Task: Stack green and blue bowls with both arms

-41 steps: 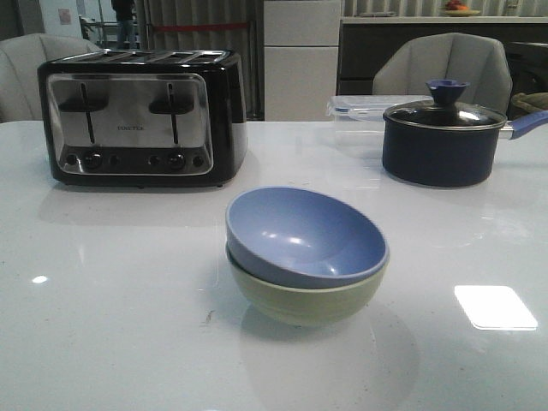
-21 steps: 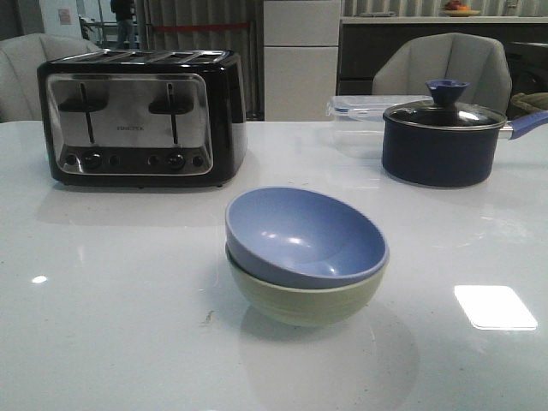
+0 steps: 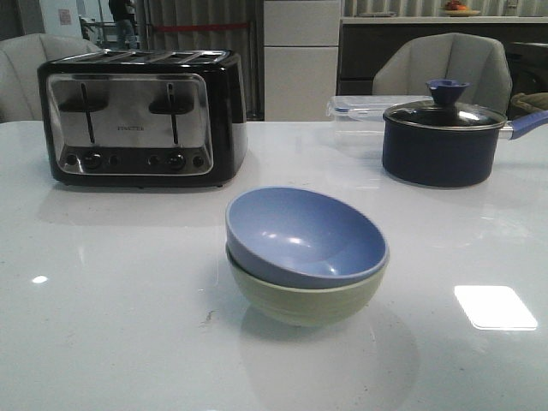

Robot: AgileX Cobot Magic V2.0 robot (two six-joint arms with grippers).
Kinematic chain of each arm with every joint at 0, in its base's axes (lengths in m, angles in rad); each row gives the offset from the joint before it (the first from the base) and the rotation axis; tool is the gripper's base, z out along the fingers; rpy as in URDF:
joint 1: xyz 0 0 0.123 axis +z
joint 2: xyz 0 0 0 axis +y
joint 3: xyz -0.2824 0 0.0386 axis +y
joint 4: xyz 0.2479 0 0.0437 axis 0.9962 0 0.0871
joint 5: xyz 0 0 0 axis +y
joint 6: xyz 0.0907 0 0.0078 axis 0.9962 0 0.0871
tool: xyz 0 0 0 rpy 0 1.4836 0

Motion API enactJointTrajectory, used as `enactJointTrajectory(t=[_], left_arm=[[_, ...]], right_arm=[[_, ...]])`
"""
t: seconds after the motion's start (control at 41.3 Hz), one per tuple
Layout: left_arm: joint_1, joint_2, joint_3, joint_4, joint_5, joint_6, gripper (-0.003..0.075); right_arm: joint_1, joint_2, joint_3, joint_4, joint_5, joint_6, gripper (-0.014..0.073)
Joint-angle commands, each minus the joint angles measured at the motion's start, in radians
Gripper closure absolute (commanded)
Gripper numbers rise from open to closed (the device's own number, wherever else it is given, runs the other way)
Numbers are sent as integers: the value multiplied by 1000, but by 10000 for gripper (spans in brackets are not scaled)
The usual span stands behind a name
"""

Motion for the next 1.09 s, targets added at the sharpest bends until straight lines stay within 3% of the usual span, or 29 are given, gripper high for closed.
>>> enactJointTrajectory(t=[0.0, 1.065], left_arm=[[27, -43, 15, -21, -115, -3, 624], [35, -55, 26, -21, -131, -3, 624]], right_arm=[[0, -6, -28, -5, -61, -12, 537], [0, -6, -26, -5, -61, -12, 537]])
